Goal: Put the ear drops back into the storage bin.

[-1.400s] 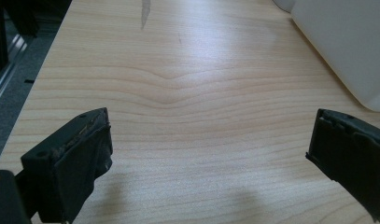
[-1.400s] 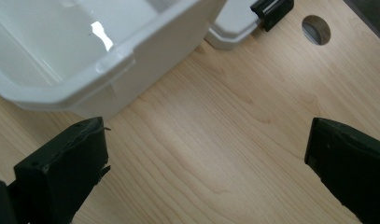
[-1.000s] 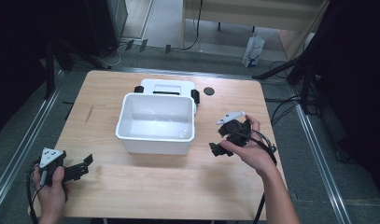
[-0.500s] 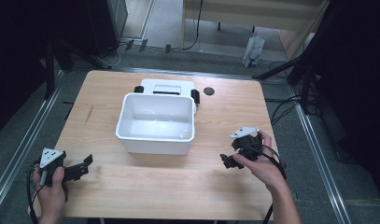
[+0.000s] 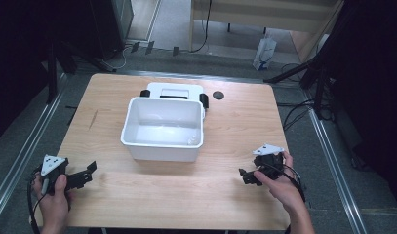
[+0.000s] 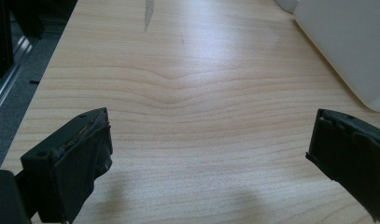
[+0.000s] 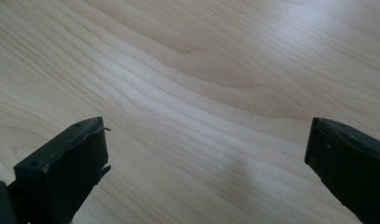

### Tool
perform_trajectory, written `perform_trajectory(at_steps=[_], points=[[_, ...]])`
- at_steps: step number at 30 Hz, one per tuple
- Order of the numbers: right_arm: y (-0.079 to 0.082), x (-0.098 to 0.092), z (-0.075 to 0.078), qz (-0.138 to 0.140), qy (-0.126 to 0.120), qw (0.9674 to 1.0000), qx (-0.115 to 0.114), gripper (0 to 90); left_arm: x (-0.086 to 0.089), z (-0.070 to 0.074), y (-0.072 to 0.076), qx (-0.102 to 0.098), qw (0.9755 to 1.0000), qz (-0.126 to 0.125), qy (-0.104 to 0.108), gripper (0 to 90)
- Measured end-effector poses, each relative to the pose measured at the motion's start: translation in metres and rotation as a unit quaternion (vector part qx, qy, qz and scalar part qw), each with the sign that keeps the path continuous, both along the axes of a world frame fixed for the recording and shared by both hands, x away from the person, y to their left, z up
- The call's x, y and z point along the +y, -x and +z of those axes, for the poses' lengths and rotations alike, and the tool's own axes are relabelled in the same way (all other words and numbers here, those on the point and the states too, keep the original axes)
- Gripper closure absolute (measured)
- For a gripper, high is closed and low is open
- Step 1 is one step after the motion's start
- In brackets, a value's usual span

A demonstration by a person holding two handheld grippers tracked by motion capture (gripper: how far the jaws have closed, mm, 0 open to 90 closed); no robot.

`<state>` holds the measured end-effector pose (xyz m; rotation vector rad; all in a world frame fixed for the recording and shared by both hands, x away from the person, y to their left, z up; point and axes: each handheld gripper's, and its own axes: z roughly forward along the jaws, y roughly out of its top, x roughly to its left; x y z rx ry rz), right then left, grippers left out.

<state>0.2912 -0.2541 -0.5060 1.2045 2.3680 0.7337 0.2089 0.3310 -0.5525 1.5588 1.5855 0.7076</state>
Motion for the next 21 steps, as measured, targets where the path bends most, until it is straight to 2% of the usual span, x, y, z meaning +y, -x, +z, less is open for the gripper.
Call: perform_trajectory(at_steps=[7, 14, 21], points=[[0.011, -0.019, -0.016, -0.014, -0.008, 0.9998, -0.009, 0.0, -0.001, 0.000, 0.000, -0.001, 1.0000, 0.000, -0.002, 0.4], [0.025, -0.047, -0.031, -0.049, -0.034, 0.9979, -0.023, 0.0, -0.001, 0.000, 0.000, -0.001, 1.0000, 0.001, -0.002, 0.4], [0.039, -0.064, -0.040, -0.064, -0.052, 0.9959, -0.039, 0.0, -0.001, 0.000, 0.000, 0.000, 1.0000, 0.002, -0.005, 0.4]])
